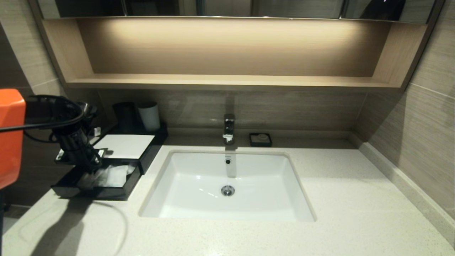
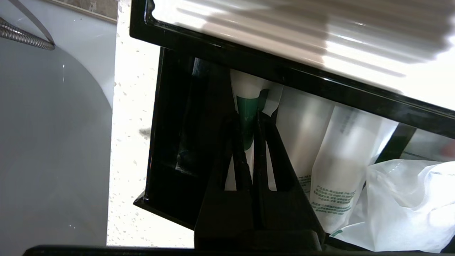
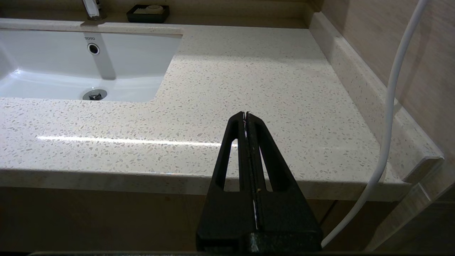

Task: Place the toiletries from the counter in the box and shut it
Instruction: Place the bathroom toiletry into the drawer

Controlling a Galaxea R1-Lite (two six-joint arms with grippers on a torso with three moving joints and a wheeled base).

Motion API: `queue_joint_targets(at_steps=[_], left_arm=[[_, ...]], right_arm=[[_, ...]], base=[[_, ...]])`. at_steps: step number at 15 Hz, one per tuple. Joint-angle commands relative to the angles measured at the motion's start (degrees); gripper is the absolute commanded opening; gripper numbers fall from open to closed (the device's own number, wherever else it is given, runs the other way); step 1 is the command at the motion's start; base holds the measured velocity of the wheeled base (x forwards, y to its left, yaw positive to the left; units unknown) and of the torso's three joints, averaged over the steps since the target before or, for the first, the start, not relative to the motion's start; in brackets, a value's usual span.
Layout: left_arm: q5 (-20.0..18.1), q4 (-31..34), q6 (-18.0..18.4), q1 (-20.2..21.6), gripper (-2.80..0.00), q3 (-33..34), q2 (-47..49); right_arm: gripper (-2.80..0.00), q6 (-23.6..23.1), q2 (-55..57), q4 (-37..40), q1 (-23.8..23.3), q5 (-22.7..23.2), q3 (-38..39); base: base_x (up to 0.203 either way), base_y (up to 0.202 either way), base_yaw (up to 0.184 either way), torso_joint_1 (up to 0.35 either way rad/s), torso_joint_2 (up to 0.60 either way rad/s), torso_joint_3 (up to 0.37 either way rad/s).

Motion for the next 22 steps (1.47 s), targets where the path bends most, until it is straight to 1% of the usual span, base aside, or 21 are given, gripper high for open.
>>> queue_joint_targets(at_steps=[1, 2, 10, 14, 17, 20, 21, 22], left_arm=[[0.1, 0.4, 0.5, 0.0, 0.0, 0.0, 0.1], [0.0, 0.4, 1.0, 0.1, 0.0, 0.0, 0.1], [0.0, 0.9, 0.5, -0.1, 0.0, 0.1, -2.2], [-0.3, 1.0, 0.0, -1.3, 0.0, 0.4, -4.2], [-0.2, 1.5, -2.9, -3.0, 0.0, 0.5, -6.8], [-0.5, 3.5, -3.6, -3.9, 0.0, 0.6, -10.4], [-0.5, 4.2, -4.0, -4.0, -2.8, 0.5, -11.6], [-0.5, 5.2, -4.3, -4.0, -2.8, 0.6, -12.7]], right_arm=[[-2.8, 0.0, -0.1, 0.0, 0.0, 0.0, 0.1], [-2.8, 0.0, -0.1, 0.0, 0.0, 0.0, 0.1], [-2.8, 0.0, -0.1, 0.0, 0.0, 0.0, 0.1], [-2.8, 0.0, -0.1, 0.0, 0.0, 0.0, 0.1], [-2.8, 0.0, 0.0, 0.0, 0.0, 0.0, 0.1], [-2.8, 0.0, -0.1, 0.0, 0.1, 0.0, 0.1], [-2.8, 0.0, 0.0, 0.0, 0.0, 0.0, 0.1], [-2.8, 0.0, 0.0, 0.0, 0.0, 0.0, 0.1]], base=[[0.0, 0.0, 0.0, 0.0, 0.0, 0.0], [0.0, 0.0, 0.0, 0.0, 0.0, 0.0], [0.0, 0.0, 0.0, 0.0, 0.0, 0.0], [0.0, 0.0, 0.0, 0.0, 0.0, 0.0], [0.0, 0.0, 0.0, 0.0, 0.0, 0.0], [0.0, 0.0, 0.0, 0.0, 0.0, 0.0], [0.0, 0.0, 0.0, 0.0, 0.0, 0.0], [0.0, 0.0, 0.0, 0.0, 0.0, 0.0]])
